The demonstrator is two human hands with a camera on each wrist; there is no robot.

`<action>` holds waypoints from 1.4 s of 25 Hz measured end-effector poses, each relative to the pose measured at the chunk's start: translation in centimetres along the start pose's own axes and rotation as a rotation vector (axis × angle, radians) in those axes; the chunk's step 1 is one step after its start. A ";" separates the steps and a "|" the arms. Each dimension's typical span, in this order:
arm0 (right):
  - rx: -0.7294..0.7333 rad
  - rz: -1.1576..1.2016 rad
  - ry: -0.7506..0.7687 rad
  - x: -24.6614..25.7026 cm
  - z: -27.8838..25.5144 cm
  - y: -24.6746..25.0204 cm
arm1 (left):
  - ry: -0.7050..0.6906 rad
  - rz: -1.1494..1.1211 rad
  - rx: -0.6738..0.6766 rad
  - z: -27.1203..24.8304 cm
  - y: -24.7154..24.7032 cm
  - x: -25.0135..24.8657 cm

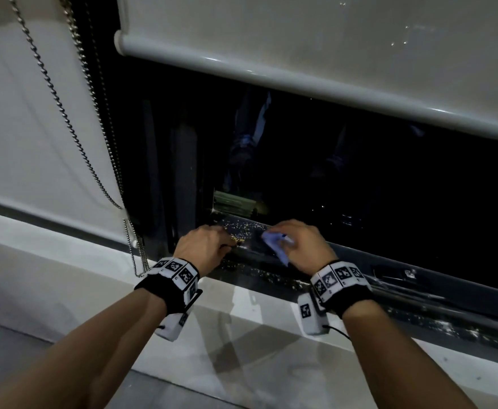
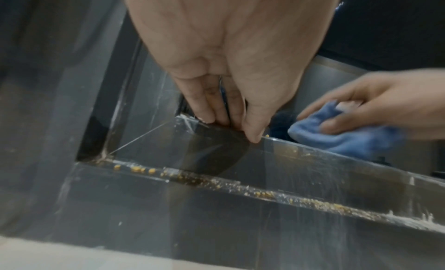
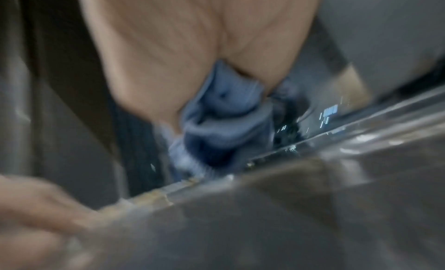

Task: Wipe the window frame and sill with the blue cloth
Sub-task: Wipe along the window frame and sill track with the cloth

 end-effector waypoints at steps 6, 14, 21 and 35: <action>-0.001 -0.256 -0.020 0.9 0.4 -4.2 | -0.027 -0.007 0.010 -0.3 0.3 -0.1; -0.319 -0.063 -0.427 -4.3 -5.2 4.3 | -0.039 -0.019 0.033 -1.0 0.4 -0.5; -0.016 -0.093 0.047 3.5 -4.0 -3.1 | -0.028 0.029 0.039 -0.4 0.7 -0.9; -0.055 0.006 -0.024 2.1 -5.5 -2.1 | -0.032 0.048 0.031 -0.5 1.1 -1.2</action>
Point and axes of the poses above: each hand's wrist, its own z-axis towards the middle knuckle, its own y-axis out of the back of the hand, x = y × z, the point moved 3 cm from there along z, towards the middle knuckle, and after that the axes turned 5 degrees about y, right-handed, at the moved point
